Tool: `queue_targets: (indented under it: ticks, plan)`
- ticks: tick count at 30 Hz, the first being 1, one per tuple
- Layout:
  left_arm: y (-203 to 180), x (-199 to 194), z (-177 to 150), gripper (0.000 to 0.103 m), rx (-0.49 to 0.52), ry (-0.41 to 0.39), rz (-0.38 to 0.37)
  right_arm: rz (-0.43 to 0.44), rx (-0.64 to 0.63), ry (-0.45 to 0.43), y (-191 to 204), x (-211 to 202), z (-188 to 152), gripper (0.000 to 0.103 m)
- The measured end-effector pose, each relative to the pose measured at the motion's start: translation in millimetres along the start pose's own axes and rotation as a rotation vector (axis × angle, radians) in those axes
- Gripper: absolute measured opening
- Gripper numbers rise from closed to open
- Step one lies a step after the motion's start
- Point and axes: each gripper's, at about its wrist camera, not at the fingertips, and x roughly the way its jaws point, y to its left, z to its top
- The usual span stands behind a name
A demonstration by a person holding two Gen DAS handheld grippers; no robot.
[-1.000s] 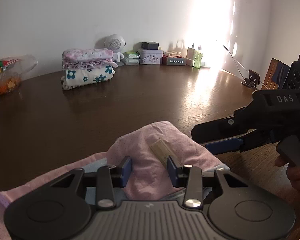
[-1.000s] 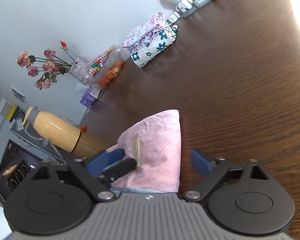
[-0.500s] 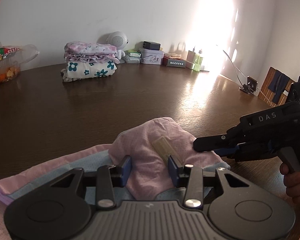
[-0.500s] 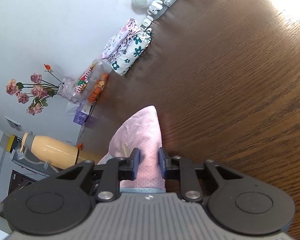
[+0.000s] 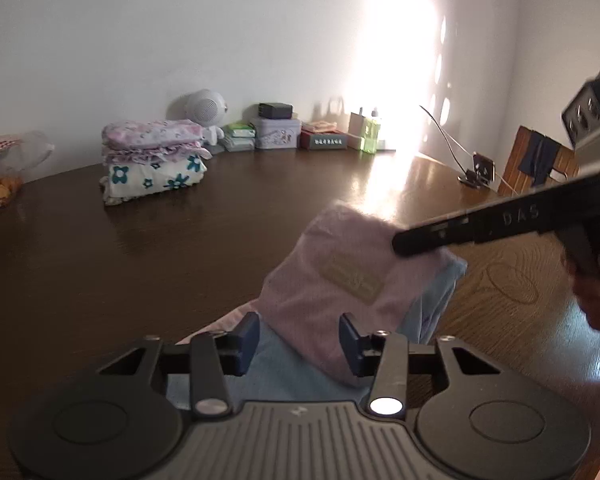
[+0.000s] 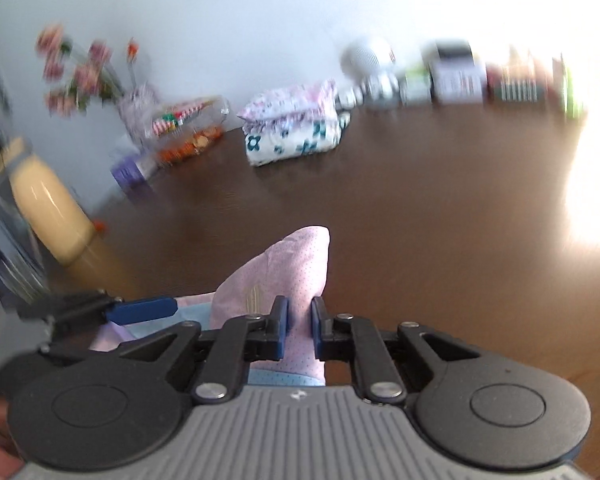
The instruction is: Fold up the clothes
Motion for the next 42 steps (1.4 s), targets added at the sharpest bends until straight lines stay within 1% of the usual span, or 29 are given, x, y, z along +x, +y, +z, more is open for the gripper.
queue_targets:
  ticks: [1, 4, 6, 8, 10, 11, 12, 15, 17, 19, 22, 25, 27, 29, 31, 32, 33, 35, 36, 37, 38, 39, 42]
  plan:
    - [-2, 8, 1, 0.026, 0.004, 0.018, -0.021, -0.032, -0.079, -0.003, 9, -3, 5, 0.011]
    - [-5, 32, 0, 0.024, -0.005, 0.050, -0.052, -0.100, -0.315, -0.011, 45, -4, 10, 0.011]
    - [-5, 39, -2, 0.025, -0.011, 0.042, -0.064, -0.111, -0.437, -0.011, 69, -2, 7, 0.011]
    - [1, 35, -2, 0.029, -0.042, 0.036, -0.060, -0.117, -0.543, -0.017, 91, 1, 2, 0.011]
    - [12, 13, -5, 0.048, -0.069, 0.009, -0.036, -0.120, -0.639, -0.026, 112, 4, -3, 0.011]
    - [18, 2, -6, 0.051, -0.082, -0.004, -0.024, -0.114, -0.667, -0.025, 121, 5, -6, 0.011]
    - [24, -10, -10, 0.053, -0.096, -0.012, -0.003, -0.106, -0.692, -0.021, 128, 6, -9, 0.011]
    - [45, -45, -24, 0.053, -0.144, -0.035, 0.060, -0.083, -0.751, -0.002, 147, 9, -18, 0.011]
    - [56, -61, -33, 0.053, -0.180, -0.046, 0.097, -0.069, -0.758, 0.025, 155, 16, -24, 0.011]
    - [66, -75, -42, 0.053, -0.214, -0.057, 0.130, -0.058, -0.737, 0.044, 158, 24, -30, 0.011]
    - [73, -89, -53, 0.054, -0.247, -0.072, 0.146, -0.043, -0.699, 0.066, 161, 37, -38, 0.011]
    - [75, -94, -56, 0.055, -0.261, -0.080, 0.148, -0.027, -0.658, 0.081, 163, 46, -44, 0.011]
    - [74, -95, -55, 0.056, -0.261, -0.085, 0.143, -0.008, -0.616, 0.082, 160, 47, -45, 0.014]
    - [71, -90, -50, 0.056, -0.254, -0.091, 0.134, 0.042, -0.539, 0.073, 150, 40, -39, 0.022]
    - [66, -88, -46, 0.056, -0.238, -0.098, 0.120, 0.107, -0.424, 0.050, 134, 24, -28, 0.032]
    - [63, -87, -44, 0.056, -0.230, -0.101, 0.113, 0.130, -0.368, 0.027, 123, 13, -22, 0.035]
    - [60, -83, -40, 0.054, -0.218, -0.103, 0.097, 0.133, -0.326, 0.001, 113, 3, -18, 0.035]
    - [51, -73, -32, 0.053, -0.192, -0.103, 0.070, 0.090, -0.292, -0.033, 95, -9, -14, 0.034]
    - [45, -67, -28, 0.048, -0.174, -0.100, 0.057, 0.077, -0.282, -0.032, 87, -10, -14, 0.034]
    - [40, -59, -24, 0.045, -0.159, -0.091, 0.049, 0.081, -0.266, -0.022, 80, -9, -16, 0.032]
    - [36, -52, -21, 0.045, -0.143, -0.083, 0.041, 0.089, -0.263, -0.012, 76, -7, -18, 0.026]
    - [31, -45, -17, 0.044, -0.128, -0.074, 0.033, 0.102, -0.278, -0.001, 76, -4, -23, 0.025]
    - [30, -40, -18, 0.040, -0.119, -0.062, 0.040, 0.128, -0.324, 0.033, 79, 5, -35, 0.025]
